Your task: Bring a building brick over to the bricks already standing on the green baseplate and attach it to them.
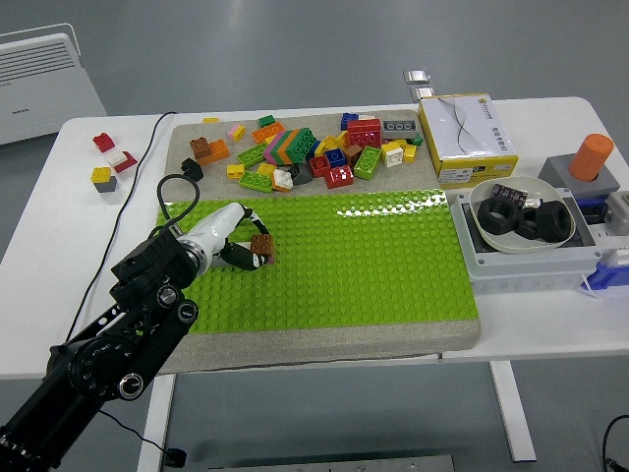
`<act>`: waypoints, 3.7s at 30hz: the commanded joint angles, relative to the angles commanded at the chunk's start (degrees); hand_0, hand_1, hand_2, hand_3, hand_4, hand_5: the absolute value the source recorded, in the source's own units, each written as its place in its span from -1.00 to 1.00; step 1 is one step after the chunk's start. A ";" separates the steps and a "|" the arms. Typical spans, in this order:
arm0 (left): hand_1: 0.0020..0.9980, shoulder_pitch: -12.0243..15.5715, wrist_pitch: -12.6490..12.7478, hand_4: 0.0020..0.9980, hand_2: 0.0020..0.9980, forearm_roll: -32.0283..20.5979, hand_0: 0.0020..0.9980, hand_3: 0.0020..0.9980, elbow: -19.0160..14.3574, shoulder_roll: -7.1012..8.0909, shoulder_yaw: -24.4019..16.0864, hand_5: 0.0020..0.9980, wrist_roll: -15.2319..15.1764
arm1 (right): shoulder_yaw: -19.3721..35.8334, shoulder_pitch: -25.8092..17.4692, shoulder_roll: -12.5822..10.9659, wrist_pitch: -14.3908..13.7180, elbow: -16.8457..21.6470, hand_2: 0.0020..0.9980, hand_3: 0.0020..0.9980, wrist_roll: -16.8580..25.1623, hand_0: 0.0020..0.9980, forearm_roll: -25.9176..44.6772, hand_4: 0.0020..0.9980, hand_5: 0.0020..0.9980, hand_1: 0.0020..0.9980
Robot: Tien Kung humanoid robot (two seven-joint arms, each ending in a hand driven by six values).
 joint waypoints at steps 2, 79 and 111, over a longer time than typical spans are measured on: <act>0.88 0.01 0.09 -0.08 0.78 0.00 0.88 0.04 0.09 -0.02 0.03 -0.87 0.00 | 0.03 -0.01 -0.01 0.00 0.00 0.45 0.58 0.00 0.34 -0.03 0.74 1.00 0.24; 0.88 -0.01 -0.94 -0.09 0.82 -0.45 0.83 0.28 0.61 0.09 0.28 -0.93 -0.57 | 0.01 -0.04 -0.01 -0.05 0.00 0.45 0.58 0.08 0.34 -0.14 0.71 1.00 0.24; 0.89 0.20 -1.91 0.28 0.86 -0.76 0.82 0.66 0.67 0.25 0.18 -0.90 -1.12 | 0.98 -0.28 0.01 0.04 0.00 0.45 0.58 0.12 0.35 -1.28 0.72 1.00 0.24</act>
